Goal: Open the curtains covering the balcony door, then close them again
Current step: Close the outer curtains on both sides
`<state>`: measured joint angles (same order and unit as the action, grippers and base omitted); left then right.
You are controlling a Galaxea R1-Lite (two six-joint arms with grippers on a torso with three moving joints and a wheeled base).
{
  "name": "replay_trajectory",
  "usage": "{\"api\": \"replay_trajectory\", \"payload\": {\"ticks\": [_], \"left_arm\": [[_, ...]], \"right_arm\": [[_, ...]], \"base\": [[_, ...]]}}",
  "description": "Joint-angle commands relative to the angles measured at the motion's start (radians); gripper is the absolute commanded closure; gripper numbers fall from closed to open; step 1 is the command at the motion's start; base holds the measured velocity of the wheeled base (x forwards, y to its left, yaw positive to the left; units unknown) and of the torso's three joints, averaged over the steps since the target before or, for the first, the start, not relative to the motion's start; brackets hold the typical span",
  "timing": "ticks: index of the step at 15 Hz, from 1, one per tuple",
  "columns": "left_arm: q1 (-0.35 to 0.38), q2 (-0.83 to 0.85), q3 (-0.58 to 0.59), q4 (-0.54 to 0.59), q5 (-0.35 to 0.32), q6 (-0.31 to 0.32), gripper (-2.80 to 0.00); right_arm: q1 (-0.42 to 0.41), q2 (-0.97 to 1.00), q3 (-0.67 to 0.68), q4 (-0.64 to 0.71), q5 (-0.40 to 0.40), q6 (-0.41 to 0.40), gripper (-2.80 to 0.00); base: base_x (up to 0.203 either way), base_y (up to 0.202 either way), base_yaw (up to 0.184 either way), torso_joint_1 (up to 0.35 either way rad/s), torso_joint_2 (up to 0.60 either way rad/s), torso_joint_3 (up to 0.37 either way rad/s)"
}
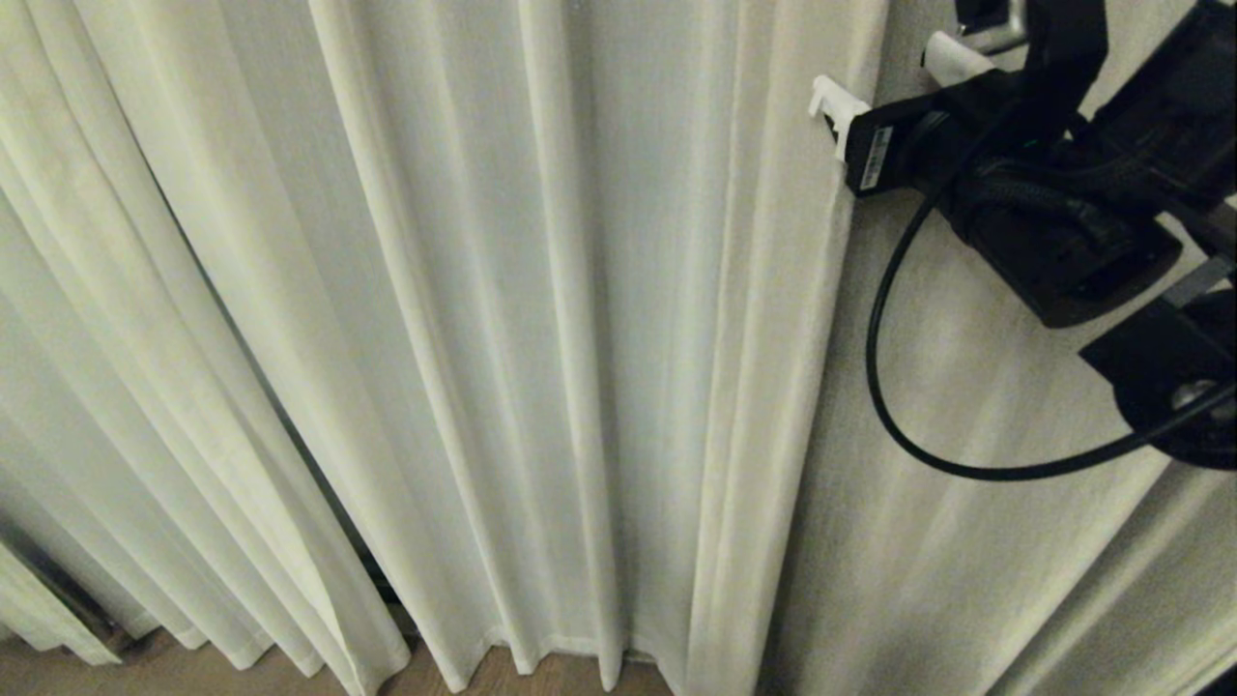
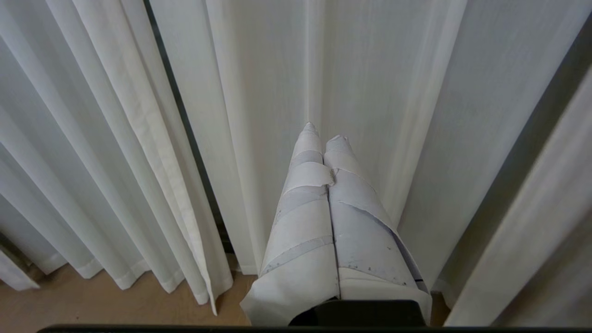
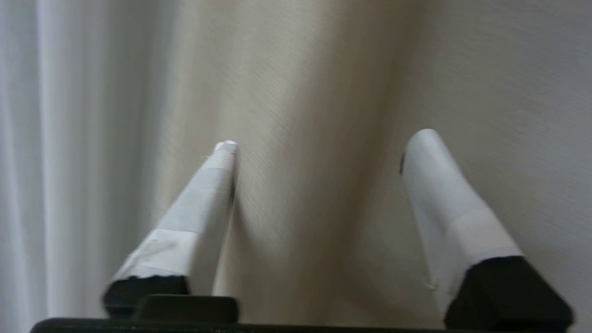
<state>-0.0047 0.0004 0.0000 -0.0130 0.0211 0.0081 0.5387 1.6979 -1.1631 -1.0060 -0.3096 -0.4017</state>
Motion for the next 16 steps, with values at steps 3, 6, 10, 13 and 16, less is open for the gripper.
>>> {"api": "replay_trajectory", "payload": {"ticks": [3, 6, 10, 13, 16], "left_arm": [[0.000, 0.000, 0.000, -0.001, 0.000, 0.000, 0.00], [0.000, 0.000, -0.001, -0.001, 0.000, 0.000, 0.00], [0.000, 0.000, 0.000, -0.001, 0.000, 0.000, 0.00], [0.000, 0.000, 0.000, -0.001, 0.000, 0.000, 0.00], [0.000, 0.000, 0.000, -0.001, 0.000, 0.000, 0.00]], "right_arm": [[-0.021, -0.145, 0.199, -0.006, -0.004, 0.009, -2.80], [-0.023, -0.266, 0.392, -0.008, -0.005, 0.010, -2.80], [-0.033, -0.440, 0.606, 0.013, -0.004, 0.025, -2.80], [-0.095, -0.555, 0.731, 0.056, -0.001, 0.063, -2.80], [-0.179, -0.685, 0.788, 0.215, 0.002, 0.150, -2.80]], "base": [[0.000, 0.000, 0.000, 0.000, 0.00, 0.000], [0.000, 0.000, 0.000, 0.000, 0.00, 0.000], [0.000, 0.000, 0.000, 0.000, 0.00, 0.000], [0.000, 0.000, 0.000, 0.000, 0.00, 0.000], [0.000, 0.000, 0.000, 0.000, 0.00, 0.000]]}}
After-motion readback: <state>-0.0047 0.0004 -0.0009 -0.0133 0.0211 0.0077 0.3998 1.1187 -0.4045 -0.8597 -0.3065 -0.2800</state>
